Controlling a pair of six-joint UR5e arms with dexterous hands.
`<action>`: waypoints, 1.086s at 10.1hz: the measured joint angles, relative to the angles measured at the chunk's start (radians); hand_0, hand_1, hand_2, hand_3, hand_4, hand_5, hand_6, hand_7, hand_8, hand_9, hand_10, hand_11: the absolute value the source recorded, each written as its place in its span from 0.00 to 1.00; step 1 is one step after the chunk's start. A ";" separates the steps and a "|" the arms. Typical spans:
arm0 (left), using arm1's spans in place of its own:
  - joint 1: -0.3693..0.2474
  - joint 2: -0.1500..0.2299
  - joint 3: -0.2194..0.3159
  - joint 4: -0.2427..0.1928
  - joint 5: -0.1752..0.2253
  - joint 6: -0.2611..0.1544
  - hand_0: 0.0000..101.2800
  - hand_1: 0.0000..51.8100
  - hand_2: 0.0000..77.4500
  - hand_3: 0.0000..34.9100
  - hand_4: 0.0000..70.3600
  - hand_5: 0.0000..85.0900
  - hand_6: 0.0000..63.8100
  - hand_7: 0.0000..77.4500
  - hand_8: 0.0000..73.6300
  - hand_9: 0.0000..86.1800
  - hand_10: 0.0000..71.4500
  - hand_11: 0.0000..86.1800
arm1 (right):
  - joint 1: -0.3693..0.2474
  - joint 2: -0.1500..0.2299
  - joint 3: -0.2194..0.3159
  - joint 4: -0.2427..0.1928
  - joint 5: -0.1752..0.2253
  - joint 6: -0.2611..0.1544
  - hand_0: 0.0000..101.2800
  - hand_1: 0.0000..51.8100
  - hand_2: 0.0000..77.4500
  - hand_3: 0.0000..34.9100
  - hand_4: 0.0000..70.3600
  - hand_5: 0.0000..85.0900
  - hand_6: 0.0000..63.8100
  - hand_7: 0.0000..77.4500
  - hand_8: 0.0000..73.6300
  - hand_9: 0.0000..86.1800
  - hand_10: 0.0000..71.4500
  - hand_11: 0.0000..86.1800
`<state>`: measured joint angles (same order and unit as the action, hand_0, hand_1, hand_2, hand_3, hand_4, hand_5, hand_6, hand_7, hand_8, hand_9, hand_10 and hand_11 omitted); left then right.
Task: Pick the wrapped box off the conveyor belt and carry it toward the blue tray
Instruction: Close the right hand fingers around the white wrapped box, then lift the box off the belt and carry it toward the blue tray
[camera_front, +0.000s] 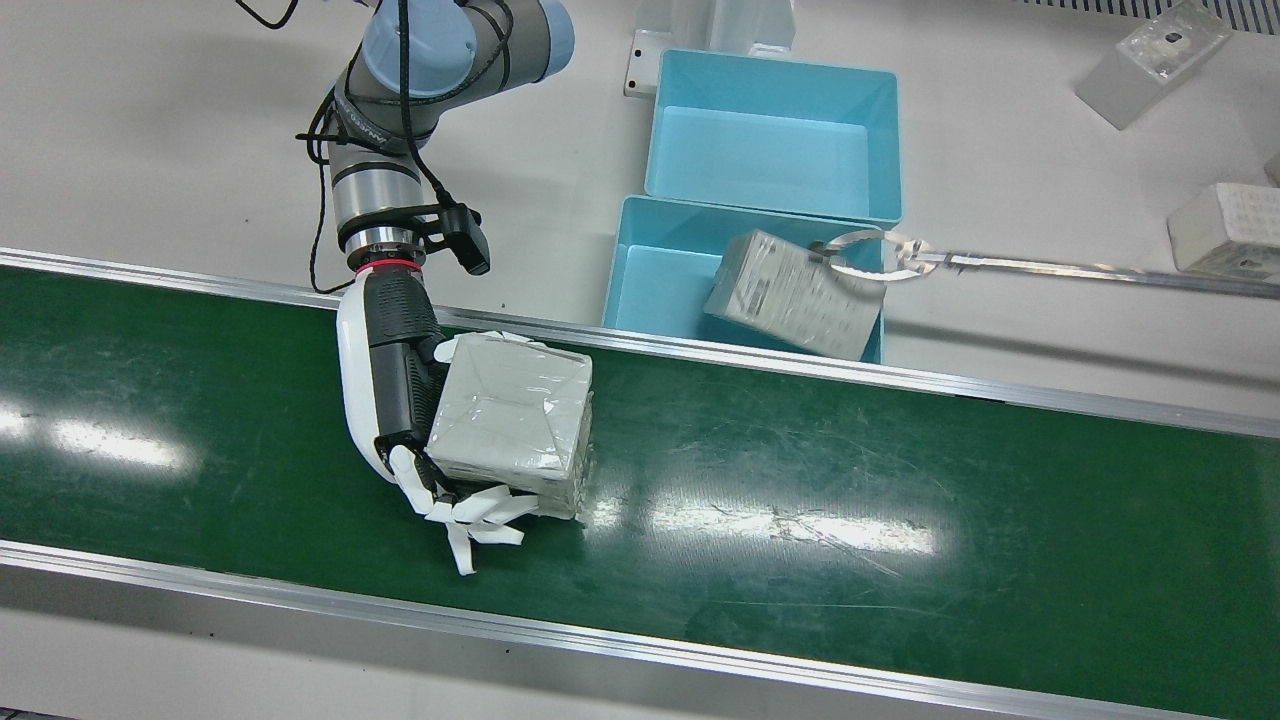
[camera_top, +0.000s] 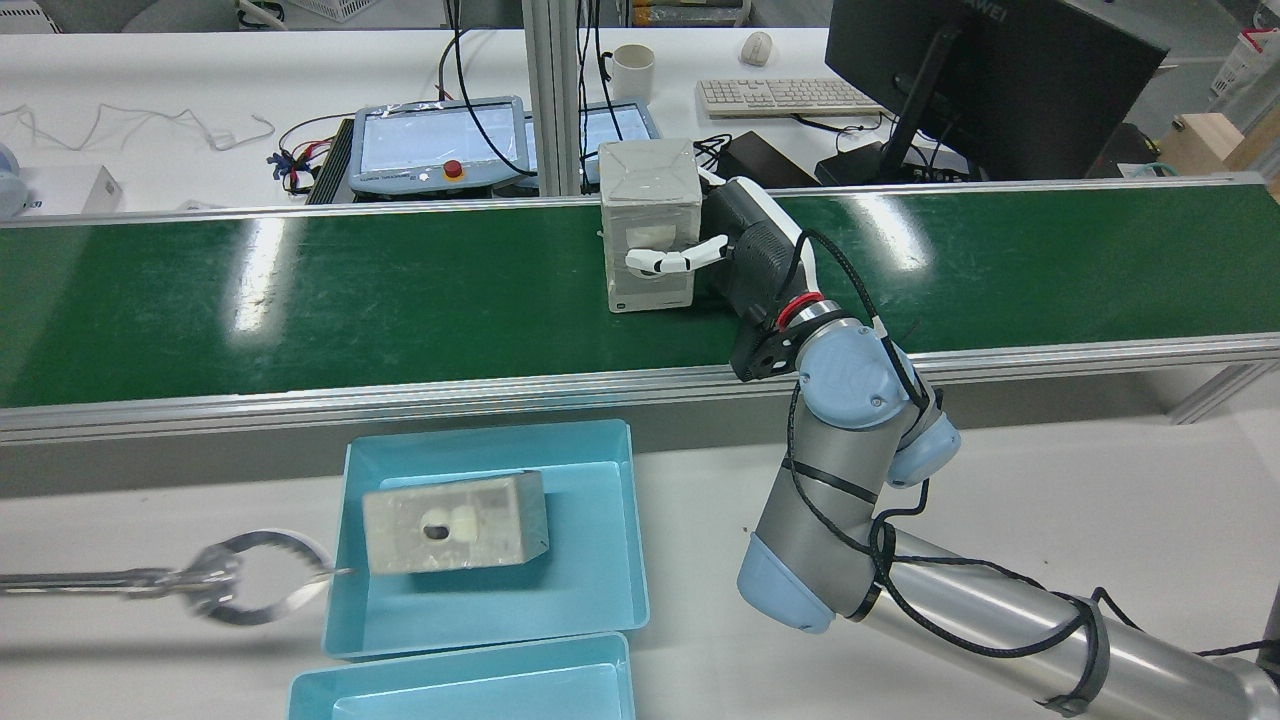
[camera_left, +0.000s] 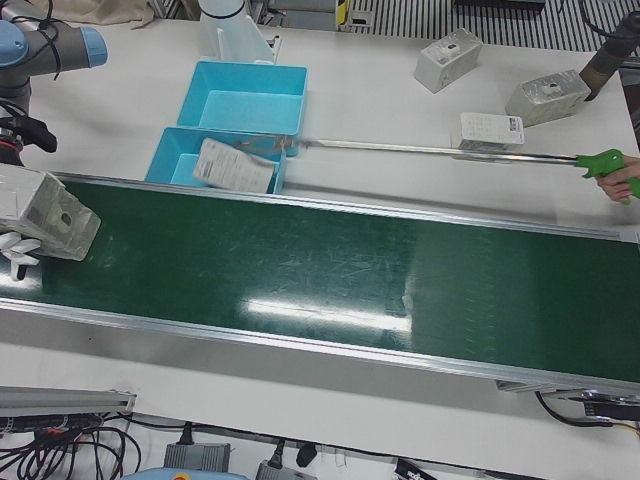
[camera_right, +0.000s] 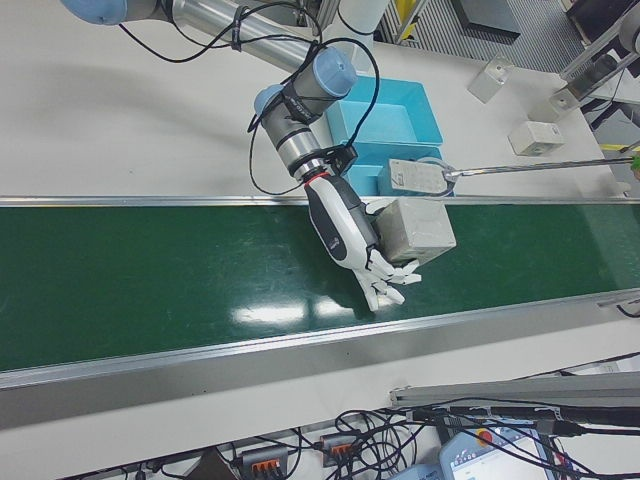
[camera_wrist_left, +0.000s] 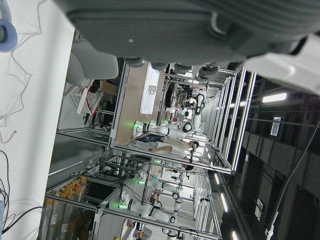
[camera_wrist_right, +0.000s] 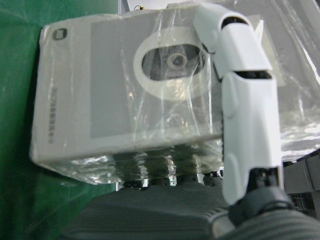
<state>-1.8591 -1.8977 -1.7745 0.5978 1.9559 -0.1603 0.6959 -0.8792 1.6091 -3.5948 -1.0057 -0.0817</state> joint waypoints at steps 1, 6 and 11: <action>0.000 0.000 0.000 0.000 0.000 0.000 0.00 0.00 0.01 0.00 0.00 0.01 0.01 0.00 0.01 0.00 0.01 0.01 | 0.001 0.000 0.006 -0.004 0.002 0.001 0.54 0.29 0.42 0.00 0.19 0.60 0.43 0.39 0.42 0.40 0.31 0.19; 0.000 0.000 0.000 0.000 0.000 0.000 0.00 0.00 0.01 0.00 0.00 0.01 0.01 0.01 0.01 0.00 0.01 0.01 | -0.018 0.063 0.198 -0.189 -0.014 0.000 0.55 0.18 0.47 0.02 0.23 0.67 0.54 0.39 0.54 0.43 0.47 0.39; 0.000 0.000 0.000 0.000 0.000 0.000 0.00 0.00 0.01 0.00 0.00 0.01 0.01 0.00 0.01 0.00 0.01 0.01 | -0.208 0.070 0.364 -0.313 -0.025 -0.006 0.50 0.05 0.53 0.01 0.25 0.71 0.56 0.39 0.58 0.43 0.48 0.40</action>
<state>-1.8591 -1.8977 -1.7745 0.5978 1.9559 -0.1603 0.4884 -0.8088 1.9729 -3.9080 -1.0309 -0.0874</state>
